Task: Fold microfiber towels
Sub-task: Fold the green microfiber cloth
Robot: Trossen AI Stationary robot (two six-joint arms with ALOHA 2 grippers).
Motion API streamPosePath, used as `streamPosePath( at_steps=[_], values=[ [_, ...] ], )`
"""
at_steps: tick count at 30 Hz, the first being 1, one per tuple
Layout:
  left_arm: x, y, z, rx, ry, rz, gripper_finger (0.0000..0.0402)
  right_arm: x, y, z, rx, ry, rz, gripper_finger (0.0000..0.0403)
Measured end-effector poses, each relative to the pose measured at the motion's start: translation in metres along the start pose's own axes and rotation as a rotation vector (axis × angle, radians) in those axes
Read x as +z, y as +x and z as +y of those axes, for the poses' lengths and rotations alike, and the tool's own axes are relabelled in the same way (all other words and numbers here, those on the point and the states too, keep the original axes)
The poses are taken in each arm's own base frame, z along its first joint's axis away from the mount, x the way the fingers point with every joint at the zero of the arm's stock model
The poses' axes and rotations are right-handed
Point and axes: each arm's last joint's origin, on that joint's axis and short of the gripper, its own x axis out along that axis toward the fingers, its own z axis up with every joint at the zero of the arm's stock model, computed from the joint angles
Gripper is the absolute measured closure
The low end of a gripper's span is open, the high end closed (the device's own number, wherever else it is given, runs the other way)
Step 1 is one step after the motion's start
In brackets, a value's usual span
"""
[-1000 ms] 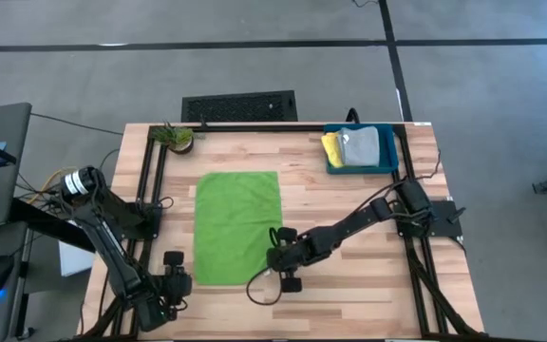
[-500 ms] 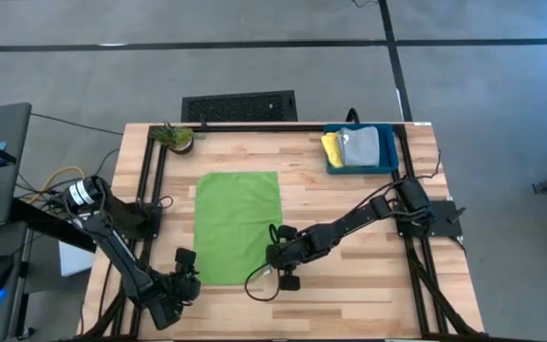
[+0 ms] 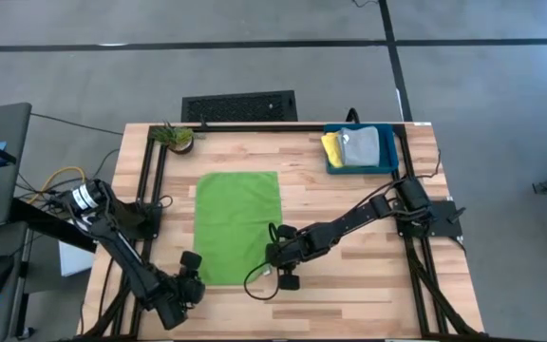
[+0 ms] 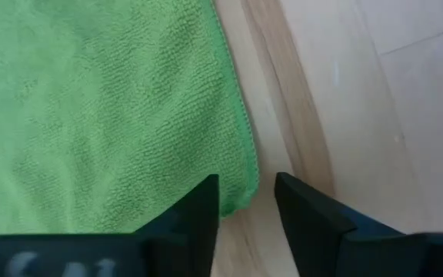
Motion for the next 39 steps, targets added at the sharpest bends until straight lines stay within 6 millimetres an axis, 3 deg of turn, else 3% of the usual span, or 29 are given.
streamPosePath(
  at_steps=[8, 19, 23, 30, 39],
  values=[
    [0.000, 0.001, 0.000, -0.032, -0.038, 0.028, 0.0392, 0.001, 0.000, 0.000, 0.002, 0.000, -0.004, 0.0401],
    [0.005, -0.005, -0.001, -0.058, -0.136, 0.061, 0.0400, 0.003, -0.002, 0.002, 0.023, 0.006, 0.008, 0.0401],
    [0.011, -0.016, 0.001, -0.081, -0.274, 0.038, 0.0401, 0.014, -0.011, 0.007, 0.025, 0.003, 0.015, 0.0401],
    [0.006, -0.034, 0.017, -0.027, -0.563, 0.032, 0.0401, 0.028, -0.027, 0.007, 0.004, 0.011, 0.078, 0.0401],
    [-0.006, -0.060, 0.054, 0.125, -0.783, 0.049, 0.0401, 0.040, -0.046, -0.015, -0.112, 0.037, 0.157, 0.0401]
  ],
)
